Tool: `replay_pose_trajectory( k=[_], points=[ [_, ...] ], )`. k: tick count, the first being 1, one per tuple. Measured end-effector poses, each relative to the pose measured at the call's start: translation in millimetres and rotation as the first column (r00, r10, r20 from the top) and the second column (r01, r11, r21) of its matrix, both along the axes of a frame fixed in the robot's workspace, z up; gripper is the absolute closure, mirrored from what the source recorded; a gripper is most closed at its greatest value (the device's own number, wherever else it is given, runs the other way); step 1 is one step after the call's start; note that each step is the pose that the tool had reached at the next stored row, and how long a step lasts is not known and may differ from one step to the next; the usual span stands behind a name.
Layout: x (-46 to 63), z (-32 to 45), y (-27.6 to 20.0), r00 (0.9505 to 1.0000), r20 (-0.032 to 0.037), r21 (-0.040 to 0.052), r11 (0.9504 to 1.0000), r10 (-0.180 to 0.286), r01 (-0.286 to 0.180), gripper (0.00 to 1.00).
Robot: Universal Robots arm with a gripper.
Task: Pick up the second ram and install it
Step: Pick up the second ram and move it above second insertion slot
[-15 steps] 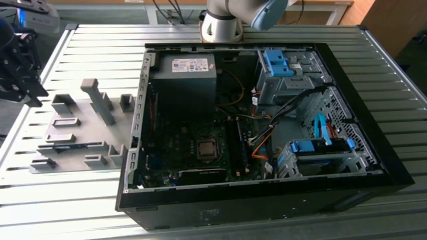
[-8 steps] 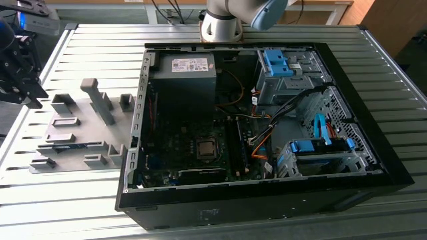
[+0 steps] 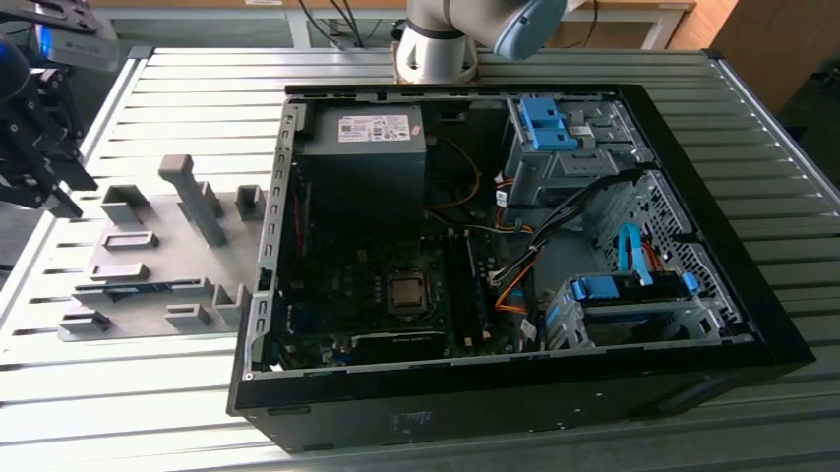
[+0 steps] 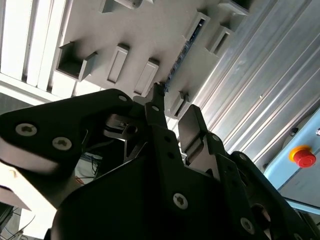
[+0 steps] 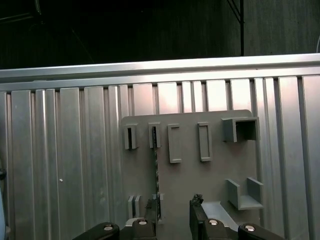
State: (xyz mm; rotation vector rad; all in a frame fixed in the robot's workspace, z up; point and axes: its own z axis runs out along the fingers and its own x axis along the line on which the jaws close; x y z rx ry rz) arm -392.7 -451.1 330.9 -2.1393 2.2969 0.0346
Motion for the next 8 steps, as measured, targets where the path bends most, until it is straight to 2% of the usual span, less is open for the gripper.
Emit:
replay_pose_trajectory(
  k=[8],
  points=[
    [0.0,-7.2,0.0,1.0000,-0.0002,-0.0001,1.0000,0.000,0.000,0.61]
  ],
)
